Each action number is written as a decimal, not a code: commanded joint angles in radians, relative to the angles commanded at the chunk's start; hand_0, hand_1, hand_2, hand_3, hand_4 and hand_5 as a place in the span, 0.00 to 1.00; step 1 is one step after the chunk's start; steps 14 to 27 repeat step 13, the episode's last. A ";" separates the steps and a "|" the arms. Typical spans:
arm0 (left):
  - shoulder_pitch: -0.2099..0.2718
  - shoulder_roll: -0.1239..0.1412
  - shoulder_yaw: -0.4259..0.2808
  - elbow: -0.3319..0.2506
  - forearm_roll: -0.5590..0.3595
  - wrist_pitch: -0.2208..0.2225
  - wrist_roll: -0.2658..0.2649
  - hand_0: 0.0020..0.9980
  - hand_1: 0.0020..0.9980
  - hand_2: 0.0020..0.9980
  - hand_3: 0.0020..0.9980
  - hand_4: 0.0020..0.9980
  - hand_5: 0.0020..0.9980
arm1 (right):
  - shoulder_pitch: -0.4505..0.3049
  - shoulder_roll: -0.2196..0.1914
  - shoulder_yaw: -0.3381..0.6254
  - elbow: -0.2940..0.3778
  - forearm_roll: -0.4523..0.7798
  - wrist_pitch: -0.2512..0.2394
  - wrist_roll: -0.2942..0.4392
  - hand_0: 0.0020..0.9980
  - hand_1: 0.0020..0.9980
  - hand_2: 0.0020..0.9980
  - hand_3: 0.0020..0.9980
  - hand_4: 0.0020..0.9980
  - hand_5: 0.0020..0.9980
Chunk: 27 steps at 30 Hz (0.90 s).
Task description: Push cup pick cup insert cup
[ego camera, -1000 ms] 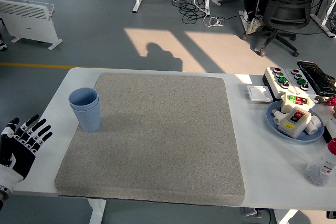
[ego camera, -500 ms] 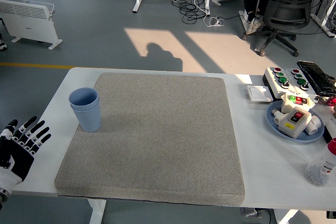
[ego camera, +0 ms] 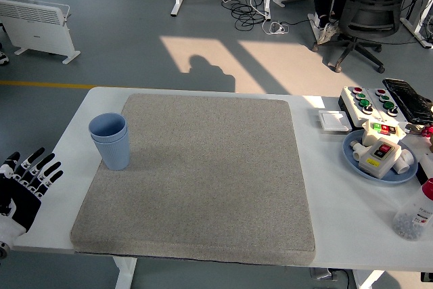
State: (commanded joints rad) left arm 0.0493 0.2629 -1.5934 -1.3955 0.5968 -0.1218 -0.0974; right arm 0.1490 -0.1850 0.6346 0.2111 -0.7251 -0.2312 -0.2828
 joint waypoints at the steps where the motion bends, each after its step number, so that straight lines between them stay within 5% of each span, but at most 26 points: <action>1: -0.001 0.000 0.001 0.000 -0.001 0.000 0.000 0.81 0.80 0.81 0.82 0.62 1.00 | 0.001 0.000 0.000 0.000 0.000 0.000 0.000 0.71 0.64 0.65 0.59 0.12 0.41; 27: -0.013 0.010 0.004 -0.003 -0.001 0.006 0.002 0.81 0.80 0.82 0.82 0.62 1.00 | 0.008 -0.001 -0.004 -0.001 0.014 0.000 0.002 0.71 0.64 0.65 0.59 0.12 0.41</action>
